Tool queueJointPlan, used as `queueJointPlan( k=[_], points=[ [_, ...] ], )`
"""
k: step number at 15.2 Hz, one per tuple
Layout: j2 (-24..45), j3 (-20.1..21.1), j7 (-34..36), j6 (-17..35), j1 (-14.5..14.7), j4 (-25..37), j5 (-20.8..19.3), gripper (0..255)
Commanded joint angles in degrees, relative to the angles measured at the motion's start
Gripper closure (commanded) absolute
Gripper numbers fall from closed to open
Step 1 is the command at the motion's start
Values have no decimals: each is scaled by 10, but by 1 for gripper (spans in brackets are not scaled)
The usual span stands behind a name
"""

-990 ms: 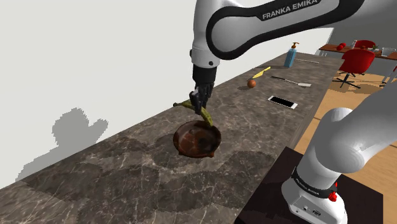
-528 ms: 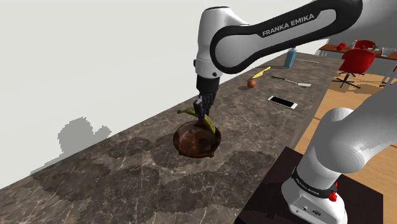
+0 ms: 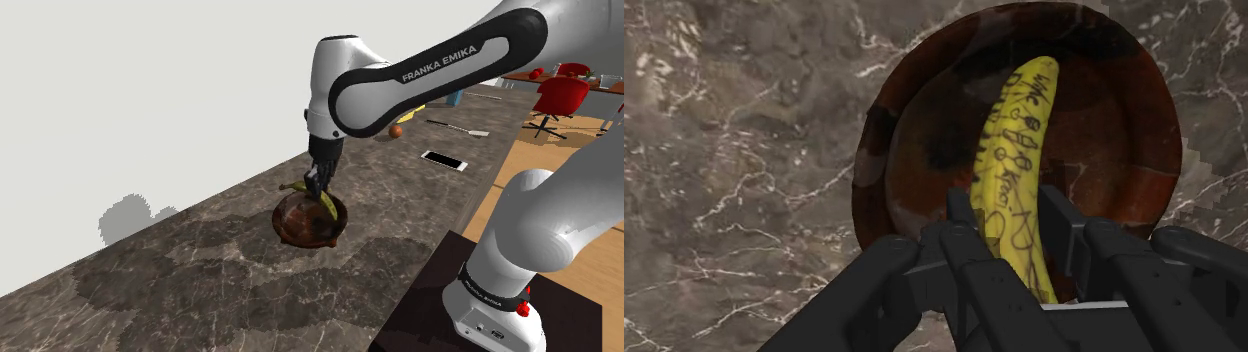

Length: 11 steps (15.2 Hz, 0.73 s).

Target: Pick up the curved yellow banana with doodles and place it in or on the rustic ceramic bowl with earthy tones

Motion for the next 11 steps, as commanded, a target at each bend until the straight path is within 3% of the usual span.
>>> queueJointPlan(
  k=[1, 5, 6, 11],
  points=[
    [0, 0, 0, 1, 0, -1, 0, 255],
    [0, 0, 0, 1, 0, -1, 0, 255],
    [0, 0, 0, 1, 0, -1, 0, 0],
    [0, 0, 0, 1, 0, -1, 0, 0]
  ],
)
